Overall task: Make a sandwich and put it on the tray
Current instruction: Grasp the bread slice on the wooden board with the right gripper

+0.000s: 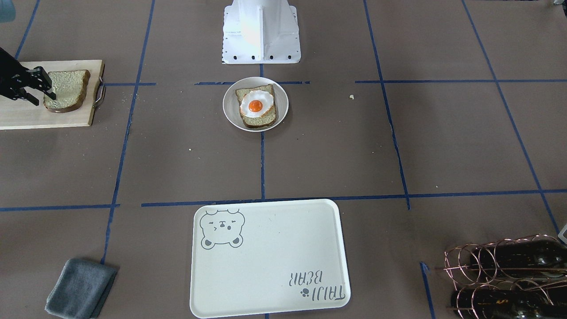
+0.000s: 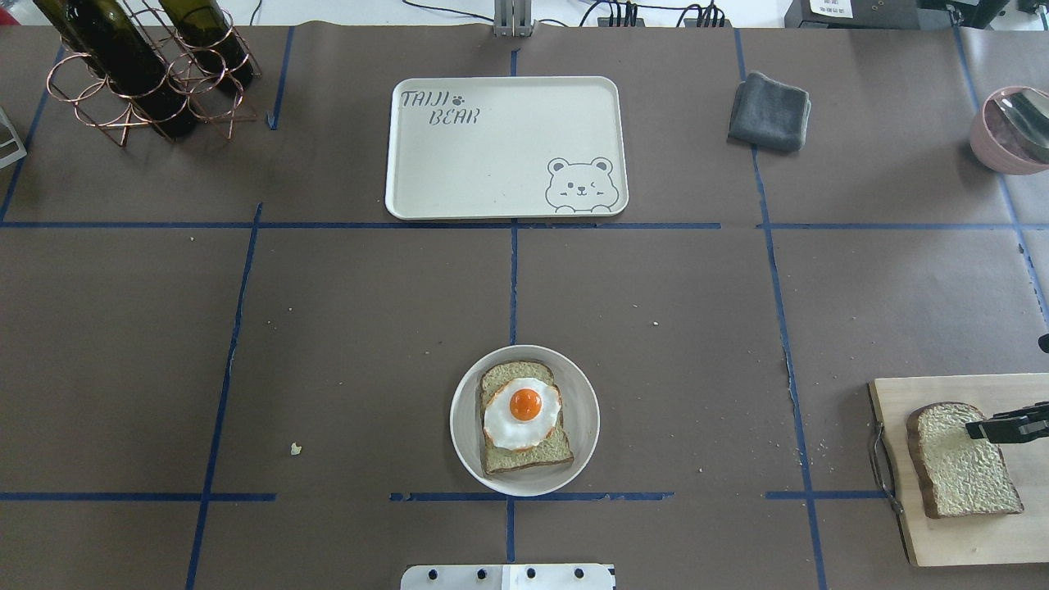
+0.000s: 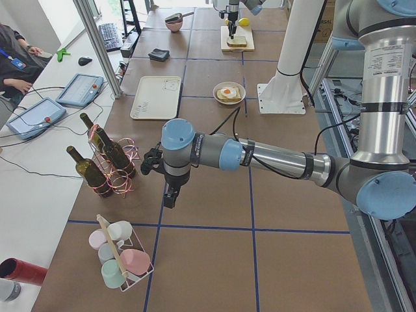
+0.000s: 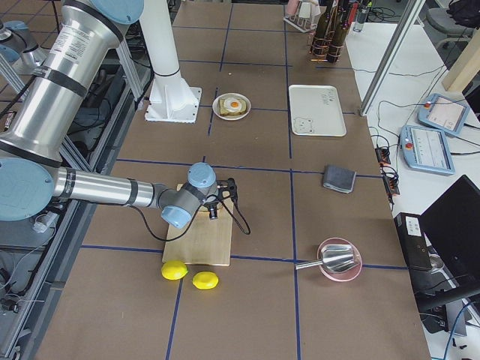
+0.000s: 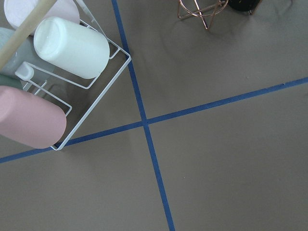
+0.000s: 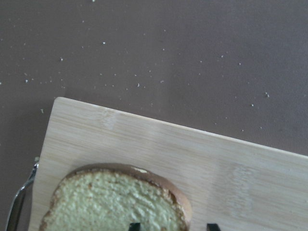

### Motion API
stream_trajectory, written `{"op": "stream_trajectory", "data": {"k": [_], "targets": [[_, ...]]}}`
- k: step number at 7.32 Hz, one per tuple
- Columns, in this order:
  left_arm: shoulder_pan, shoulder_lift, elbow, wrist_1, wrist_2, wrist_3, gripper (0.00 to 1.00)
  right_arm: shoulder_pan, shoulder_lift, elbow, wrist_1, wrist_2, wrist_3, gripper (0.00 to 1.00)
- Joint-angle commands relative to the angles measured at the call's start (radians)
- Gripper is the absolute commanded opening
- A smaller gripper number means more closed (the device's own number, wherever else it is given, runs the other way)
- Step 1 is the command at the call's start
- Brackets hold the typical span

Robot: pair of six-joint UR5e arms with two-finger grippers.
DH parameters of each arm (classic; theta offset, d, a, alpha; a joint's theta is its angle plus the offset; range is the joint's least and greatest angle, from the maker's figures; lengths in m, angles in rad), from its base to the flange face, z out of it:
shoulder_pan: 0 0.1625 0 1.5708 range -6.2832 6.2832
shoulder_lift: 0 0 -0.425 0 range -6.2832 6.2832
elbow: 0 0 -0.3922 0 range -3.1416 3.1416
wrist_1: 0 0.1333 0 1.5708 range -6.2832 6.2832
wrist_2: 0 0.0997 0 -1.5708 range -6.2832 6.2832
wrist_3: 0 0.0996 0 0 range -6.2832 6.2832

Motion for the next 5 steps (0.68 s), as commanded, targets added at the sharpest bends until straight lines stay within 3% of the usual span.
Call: {"op": "stream_trajectory", "data": {"k": [1, 5], "targets": [[0.0, 0.0, 0.0, -0.002, 0.0, 0.0, 1.0, -0.004, 0.001, 0.0, 0.0, 0.0, -0.001, 0.0], [0.0, 0.0, -0.009, -0.002, 0.0, 0.0, 1.0, 0.002, 0.001, 0.009, 0.008, 0.004, -0.005, 0.0]]}}
